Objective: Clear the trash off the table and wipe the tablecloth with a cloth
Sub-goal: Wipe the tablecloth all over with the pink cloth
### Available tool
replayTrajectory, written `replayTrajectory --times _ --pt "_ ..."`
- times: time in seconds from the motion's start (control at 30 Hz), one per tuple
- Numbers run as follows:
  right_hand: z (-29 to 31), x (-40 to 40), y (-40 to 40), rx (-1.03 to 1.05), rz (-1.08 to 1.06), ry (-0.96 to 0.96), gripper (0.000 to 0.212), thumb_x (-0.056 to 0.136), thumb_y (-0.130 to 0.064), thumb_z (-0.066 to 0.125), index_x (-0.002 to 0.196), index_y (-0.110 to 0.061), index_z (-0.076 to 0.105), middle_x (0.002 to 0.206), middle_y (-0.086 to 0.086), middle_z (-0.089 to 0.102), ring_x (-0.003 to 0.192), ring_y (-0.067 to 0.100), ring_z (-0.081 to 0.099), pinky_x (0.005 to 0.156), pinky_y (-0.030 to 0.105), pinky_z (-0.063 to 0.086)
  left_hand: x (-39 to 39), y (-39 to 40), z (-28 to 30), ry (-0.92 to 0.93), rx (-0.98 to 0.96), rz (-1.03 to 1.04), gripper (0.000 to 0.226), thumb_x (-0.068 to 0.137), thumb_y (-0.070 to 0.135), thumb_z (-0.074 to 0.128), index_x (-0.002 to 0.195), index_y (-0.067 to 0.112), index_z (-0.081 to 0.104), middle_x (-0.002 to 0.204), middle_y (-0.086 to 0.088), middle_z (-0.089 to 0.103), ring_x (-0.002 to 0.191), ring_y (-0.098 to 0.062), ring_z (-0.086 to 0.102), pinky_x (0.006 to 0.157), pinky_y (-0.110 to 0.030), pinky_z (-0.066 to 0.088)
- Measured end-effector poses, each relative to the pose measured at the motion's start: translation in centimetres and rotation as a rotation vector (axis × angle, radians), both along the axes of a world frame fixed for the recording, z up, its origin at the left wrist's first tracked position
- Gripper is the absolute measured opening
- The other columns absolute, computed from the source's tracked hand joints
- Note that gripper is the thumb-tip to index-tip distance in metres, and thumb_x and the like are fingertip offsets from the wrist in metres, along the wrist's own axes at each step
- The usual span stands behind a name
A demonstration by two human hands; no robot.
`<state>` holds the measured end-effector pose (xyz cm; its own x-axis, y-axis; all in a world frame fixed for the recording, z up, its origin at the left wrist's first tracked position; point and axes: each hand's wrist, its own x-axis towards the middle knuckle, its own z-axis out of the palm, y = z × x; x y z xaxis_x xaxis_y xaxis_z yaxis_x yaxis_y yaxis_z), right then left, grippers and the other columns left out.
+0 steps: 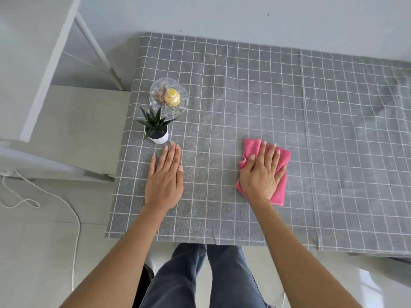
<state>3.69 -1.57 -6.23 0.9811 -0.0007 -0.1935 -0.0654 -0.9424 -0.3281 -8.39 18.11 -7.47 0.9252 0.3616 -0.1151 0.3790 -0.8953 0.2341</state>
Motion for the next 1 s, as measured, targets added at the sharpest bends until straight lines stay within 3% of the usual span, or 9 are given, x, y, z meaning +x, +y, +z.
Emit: replayTrajectory --times 0.17,0.33,0.57,0.83,1.0 --pt "0.2 -3.8 4.4 -0.04 0.295 0.034 0.056 0.1 -0.043 0.006 0.151 -0.029 -0.011 0.158 -0.003 -0.019 0.144 0.017 -0.023 0.116 0.046 -0.015 0.1 0.0 -0.1 -0.023 -0.008 -0.002 0.056 0.099 0.035 0.003 0.153 0.018 0.0 0.16 0.004 -0.005 0.147 -0.01 -0.01 0.12 -0.039 -0.004" --pt "0.4 -5.1 5.1 0.074 0.519 0.001 0.053 0.101 -0.039 0.012 0.153 -0.031 0.006 0.16 -0.007 -0.003 0.147 0.011 -0.011 0.119 0.044 -0.008 0.1 -0.1 -0.1 -0.062 -0.023 -0.007 0.054 0.1 0.032 0.009 0.153 0.018 0.007 0.16 0.003 0.003 0.147 -0.01 -0.002 0.12 -0.039 -0.002" --pt "0.0 -1.5 1.1 0.011 0.265 0.043 0.056 0.101 -0.046 0.015 0.152 -0.033 -0.002 0.16 -0.007 -0.012 0.143 0.01 -0.02 0.118 0.043 -0.014 0.0 0.1 -0.2 -0.036 -0.008 -0.012 0.055 0.1 0.035 0.005 0.152 0.018 0.003 0.16 0.003 -0.002 0.147 -0.011 -0.006 0.12 -0.039 -0.005" --pt "0.1 -1.3 2.0 -0.047 0.183 0.054 0.065 0.096 -0.055 0.019 0.152 -0.032 -0.004 0.16 -0.003 -0.014 0.147 0.017 -0.016 0.116 0.049 -0.014 0.3 -1.0 0.2 0.01 -0.014 0.013 0.059 0.095 0.037 -0.003 0.15 0.017 -0.007 0.158 0.002 -0.012 0.145 -0.013 -0.014 0.117 -0.039 -0.012" --pt "0.8 -1.4 0.4 0.043 0.297 0.064 0.063 0.098 -0.055 0.019 0.153 -0.032 -0.001 0.16 -0.003 -0.013 0.147 0.017 -0.016 0.117 0.046 -0.013 0.2 -3.9 0.5 0.029 -0.06 -0.017 0.06 0.093 0.037 -0.004 0.15 0.018 -0.01 0.158 0.002 -0.014 0.145 -0.014 -0.015 0.116 -0.039 -0.013"
